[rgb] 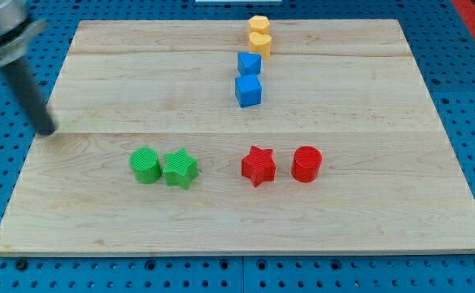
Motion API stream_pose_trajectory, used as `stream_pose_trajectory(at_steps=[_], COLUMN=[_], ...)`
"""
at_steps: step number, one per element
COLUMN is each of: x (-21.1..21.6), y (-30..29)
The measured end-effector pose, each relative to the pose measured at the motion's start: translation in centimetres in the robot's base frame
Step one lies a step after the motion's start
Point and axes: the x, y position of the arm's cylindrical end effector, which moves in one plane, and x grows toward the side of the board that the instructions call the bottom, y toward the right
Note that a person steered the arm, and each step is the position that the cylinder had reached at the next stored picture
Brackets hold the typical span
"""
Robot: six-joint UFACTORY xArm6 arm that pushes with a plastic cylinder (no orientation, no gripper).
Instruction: Touch the green star with your arm
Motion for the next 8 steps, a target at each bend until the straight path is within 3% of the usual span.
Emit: stream_pose_trajectory(at_steps=[1,2,3,5,8], x=[10.4,11.8,11.3,6.7,5.6], y=[0.2,5.9,13.3,18.0,18.6])
